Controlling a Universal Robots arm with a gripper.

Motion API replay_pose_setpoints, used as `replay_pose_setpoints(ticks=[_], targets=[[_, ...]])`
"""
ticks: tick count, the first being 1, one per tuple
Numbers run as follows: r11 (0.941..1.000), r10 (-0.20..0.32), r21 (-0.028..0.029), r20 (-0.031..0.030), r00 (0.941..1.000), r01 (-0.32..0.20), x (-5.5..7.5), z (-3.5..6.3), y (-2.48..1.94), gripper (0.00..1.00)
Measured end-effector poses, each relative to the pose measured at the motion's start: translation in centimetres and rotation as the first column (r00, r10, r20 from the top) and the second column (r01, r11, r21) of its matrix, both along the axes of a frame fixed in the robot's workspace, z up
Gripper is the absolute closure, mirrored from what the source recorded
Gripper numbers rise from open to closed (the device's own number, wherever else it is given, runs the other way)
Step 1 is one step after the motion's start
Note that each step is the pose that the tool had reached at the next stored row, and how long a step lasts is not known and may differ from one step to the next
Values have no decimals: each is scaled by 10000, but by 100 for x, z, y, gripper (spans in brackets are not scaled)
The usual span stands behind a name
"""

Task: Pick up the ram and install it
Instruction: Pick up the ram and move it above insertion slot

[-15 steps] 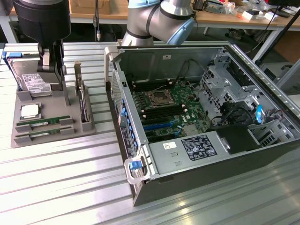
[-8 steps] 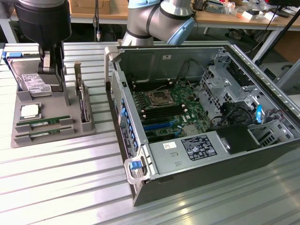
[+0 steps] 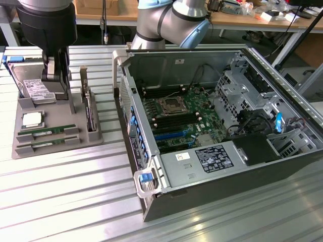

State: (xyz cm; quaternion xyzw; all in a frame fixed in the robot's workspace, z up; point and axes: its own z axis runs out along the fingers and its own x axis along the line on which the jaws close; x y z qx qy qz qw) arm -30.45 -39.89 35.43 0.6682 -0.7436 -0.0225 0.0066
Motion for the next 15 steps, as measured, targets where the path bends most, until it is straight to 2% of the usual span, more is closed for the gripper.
replay_pose_setpoints(ticks=[15], targets=[[10000,5,0,0,10000,-5,0,-76,0,64]])
